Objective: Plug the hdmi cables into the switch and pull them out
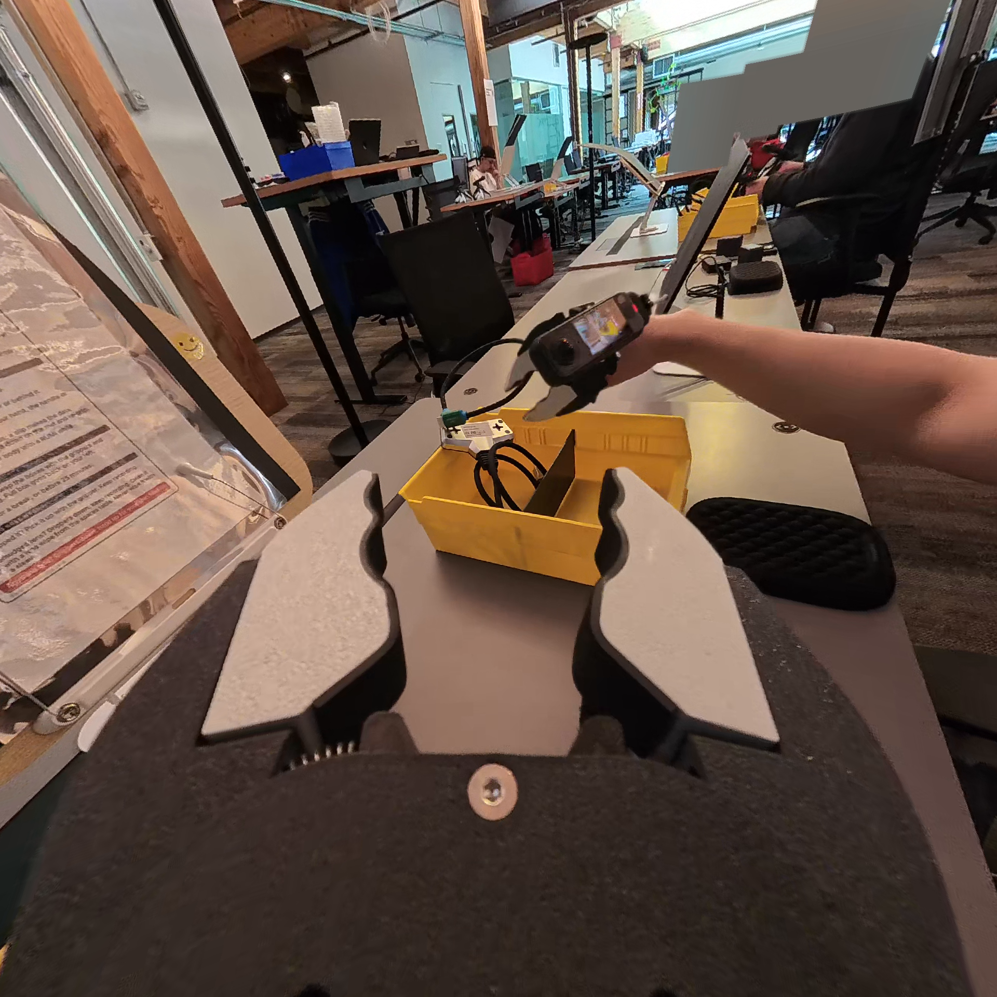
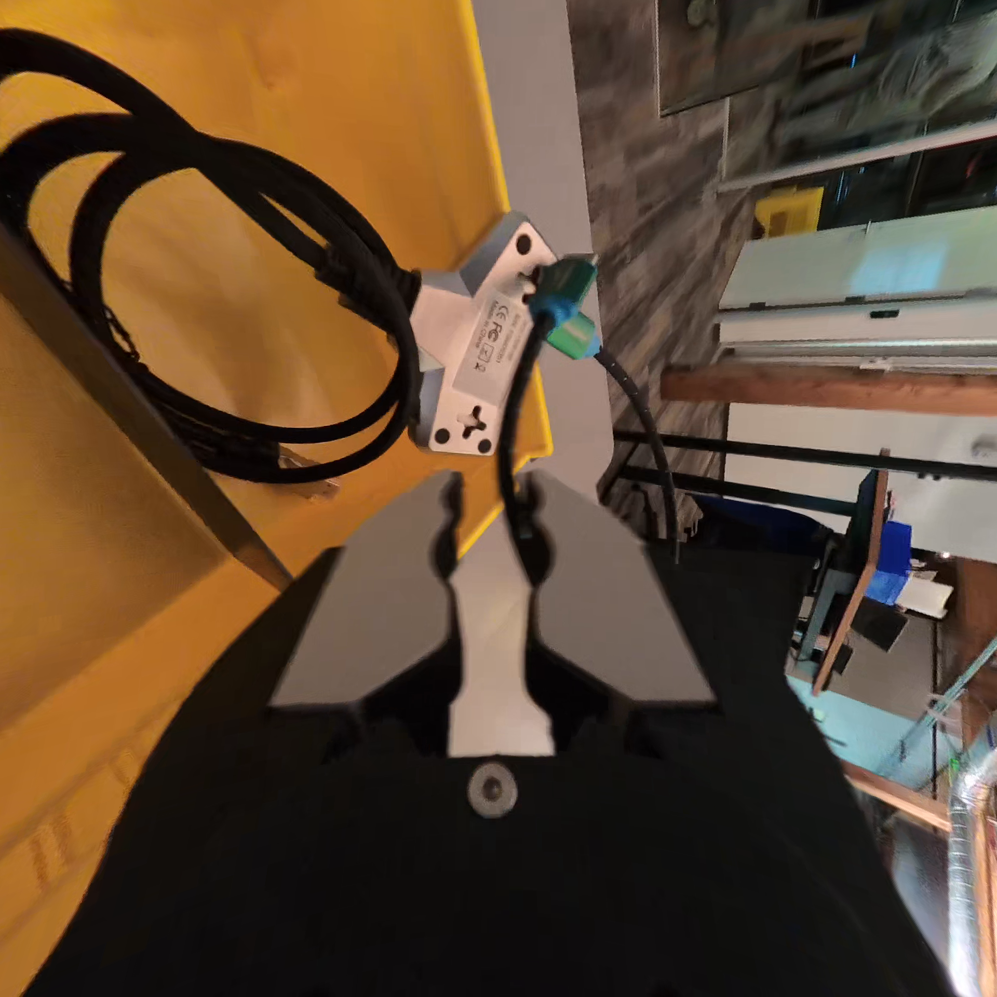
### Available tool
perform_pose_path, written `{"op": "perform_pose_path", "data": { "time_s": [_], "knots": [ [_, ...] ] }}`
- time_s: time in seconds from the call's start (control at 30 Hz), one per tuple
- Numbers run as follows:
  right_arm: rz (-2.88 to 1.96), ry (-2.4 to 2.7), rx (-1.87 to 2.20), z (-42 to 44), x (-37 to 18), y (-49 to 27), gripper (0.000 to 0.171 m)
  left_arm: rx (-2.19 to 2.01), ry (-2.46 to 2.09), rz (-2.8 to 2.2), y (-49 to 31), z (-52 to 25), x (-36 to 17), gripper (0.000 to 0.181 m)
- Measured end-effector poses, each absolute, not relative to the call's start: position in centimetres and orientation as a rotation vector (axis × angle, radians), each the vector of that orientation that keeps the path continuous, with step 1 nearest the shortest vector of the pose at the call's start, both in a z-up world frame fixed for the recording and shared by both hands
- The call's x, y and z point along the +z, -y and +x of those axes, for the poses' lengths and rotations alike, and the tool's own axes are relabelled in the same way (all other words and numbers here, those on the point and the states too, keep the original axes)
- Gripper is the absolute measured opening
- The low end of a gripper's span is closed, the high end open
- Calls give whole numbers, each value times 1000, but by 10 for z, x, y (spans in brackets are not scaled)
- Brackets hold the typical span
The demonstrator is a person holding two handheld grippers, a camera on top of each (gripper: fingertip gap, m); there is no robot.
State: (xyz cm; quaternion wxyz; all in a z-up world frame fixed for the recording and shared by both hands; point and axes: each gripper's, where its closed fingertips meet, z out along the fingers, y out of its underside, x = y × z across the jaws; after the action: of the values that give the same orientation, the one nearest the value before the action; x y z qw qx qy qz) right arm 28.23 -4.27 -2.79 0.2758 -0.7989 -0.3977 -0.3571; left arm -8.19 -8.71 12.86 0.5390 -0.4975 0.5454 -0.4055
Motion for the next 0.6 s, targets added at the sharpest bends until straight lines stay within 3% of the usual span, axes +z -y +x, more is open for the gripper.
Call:
{"op": "perform_pose_path", "data": {
  "time_s": [0.03, 0.3, 0.6],
  "knots": [
    [-2163, 1060, -919, 280, -31, 43, 8, -961, -1297, -1188, 85, -82, 128, 77],
    [-2338, 843, -318, 211, -60, 32, 7, -979, -1264, -1196, 78, -87, 131, 76],
    [-2435, 838, -75, 193, -84, 29, 8, -981, -1257, -1183, 80, -90, 135, 75]
  ]
}}
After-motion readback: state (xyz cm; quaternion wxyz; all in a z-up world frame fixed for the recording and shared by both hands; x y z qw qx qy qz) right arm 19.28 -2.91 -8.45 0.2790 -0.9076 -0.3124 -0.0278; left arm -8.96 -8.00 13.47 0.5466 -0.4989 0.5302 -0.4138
